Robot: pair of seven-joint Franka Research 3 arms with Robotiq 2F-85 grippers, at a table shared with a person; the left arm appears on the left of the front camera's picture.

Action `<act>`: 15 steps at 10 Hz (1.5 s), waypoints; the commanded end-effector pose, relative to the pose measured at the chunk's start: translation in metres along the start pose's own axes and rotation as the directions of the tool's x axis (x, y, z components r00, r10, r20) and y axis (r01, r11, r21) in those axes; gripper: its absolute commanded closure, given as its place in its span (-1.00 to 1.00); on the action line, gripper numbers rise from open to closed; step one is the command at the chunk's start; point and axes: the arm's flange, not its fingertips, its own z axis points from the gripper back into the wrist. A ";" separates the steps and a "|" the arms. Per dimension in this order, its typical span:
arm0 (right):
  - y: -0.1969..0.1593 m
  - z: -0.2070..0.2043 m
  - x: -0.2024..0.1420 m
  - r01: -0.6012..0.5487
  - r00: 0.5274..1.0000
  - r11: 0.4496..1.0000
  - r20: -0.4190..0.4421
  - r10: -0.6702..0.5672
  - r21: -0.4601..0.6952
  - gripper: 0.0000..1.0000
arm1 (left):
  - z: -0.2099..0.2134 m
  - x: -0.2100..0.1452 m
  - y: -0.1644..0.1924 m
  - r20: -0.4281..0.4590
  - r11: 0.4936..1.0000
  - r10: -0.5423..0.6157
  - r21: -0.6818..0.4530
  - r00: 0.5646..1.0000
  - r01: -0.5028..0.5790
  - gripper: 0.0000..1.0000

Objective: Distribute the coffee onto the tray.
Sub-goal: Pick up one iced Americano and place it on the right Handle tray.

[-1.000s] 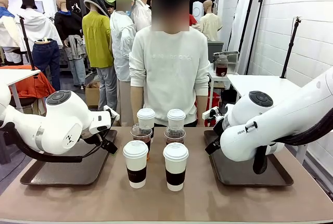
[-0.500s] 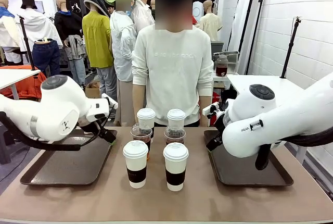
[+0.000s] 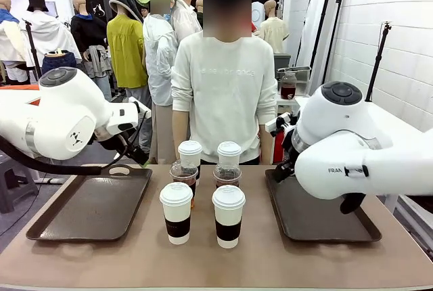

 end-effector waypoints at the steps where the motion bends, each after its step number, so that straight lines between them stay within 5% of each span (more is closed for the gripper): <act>1: 0.021 0.015 -0.066 0.020 1.000 0.994 -0.014 -0.021 -0.111 -1.00 | 0.008 0.001 -0.002 0.033 0.999 0.042 -0.004 0.999 -0.041 -1.00; 4: 0.028 0.011 -0.069 0.045 0.999 0.985 -0.002 -0.046 -0.167 -1.00 | 0.009 -0.003 0.007 0.069 0.997 0.082 -0.015 0.994 -0.081 -1.00; 6: 0.022 0.004 -0.069 0.023 1.000 0.995 -0.011 -0.025 -0.102 -1.00 | 0.003 -0.005 0.008 0.053 0.995 0.103 -0.013 0.993 -0.103 -1.00; 7: 0.025 0.033 -0.006 0.028 1.000 0.991 -0.008 -0.029 -0.133 -1.00 | 0.012 0.001 0.008 0.048 0.998 0.058 -0.004 0.997 -0.058 -1.00; 11: 0.025 0.031 -0.006 0.026 1.000 0.992 -0.012 -0.028 -0.123 -1.00 | 0.011 0.001 0.008 0.046 0.998 0.063 -0.006 0.997 -0.063 -1.00; 15: -0.015 0.068 0.011 0.052 0.993 0.987 0.099 -0.067 0.150 -1.00 | 0.049 0.007 0.029 0.138 0.991 -0.014 -0.130 0.990 0.032 -1.00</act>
